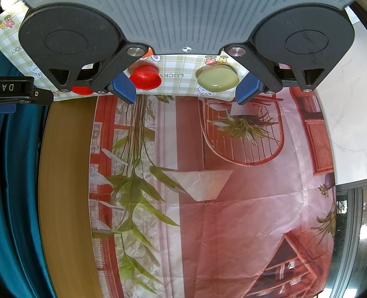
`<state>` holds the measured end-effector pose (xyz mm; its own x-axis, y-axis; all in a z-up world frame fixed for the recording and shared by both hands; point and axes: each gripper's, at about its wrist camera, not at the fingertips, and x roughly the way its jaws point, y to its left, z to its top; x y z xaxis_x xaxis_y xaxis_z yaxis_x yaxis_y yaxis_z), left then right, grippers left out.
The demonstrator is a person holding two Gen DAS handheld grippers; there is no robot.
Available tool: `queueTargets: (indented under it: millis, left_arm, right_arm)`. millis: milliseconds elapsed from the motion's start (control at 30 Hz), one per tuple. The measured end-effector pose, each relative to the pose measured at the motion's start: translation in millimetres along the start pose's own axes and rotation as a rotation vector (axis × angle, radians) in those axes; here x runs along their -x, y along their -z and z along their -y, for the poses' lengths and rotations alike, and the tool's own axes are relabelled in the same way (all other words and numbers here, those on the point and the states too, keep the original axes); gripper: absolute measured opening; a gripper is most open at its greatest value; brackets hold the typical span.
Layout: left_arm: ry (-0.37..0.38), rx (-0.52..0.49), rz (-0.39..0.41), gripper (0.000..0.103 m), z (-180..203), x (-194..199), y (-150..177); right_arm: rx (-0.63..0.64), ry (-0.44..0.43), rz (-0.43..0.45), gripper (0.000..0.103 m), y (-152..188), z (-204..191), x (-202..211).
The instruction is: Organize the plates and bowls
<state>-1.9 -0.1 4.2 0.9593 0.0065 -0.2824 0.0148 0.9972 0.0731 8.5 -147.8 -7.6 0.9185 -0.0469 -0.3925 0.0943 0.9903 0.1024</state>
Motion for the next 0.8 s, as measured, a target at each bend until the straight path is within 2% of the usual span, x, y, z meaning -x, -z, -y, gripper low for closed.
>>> queueTargets:
  millis: [800]
  left_arm:
    - [0.007, 0.006, 0.0, 0.095, 0.4, 0.5, 2.2]
  right_arm:
    - [0.001, -0.001, 0.003, 0.103, -0.8, -0.7, 0.7]
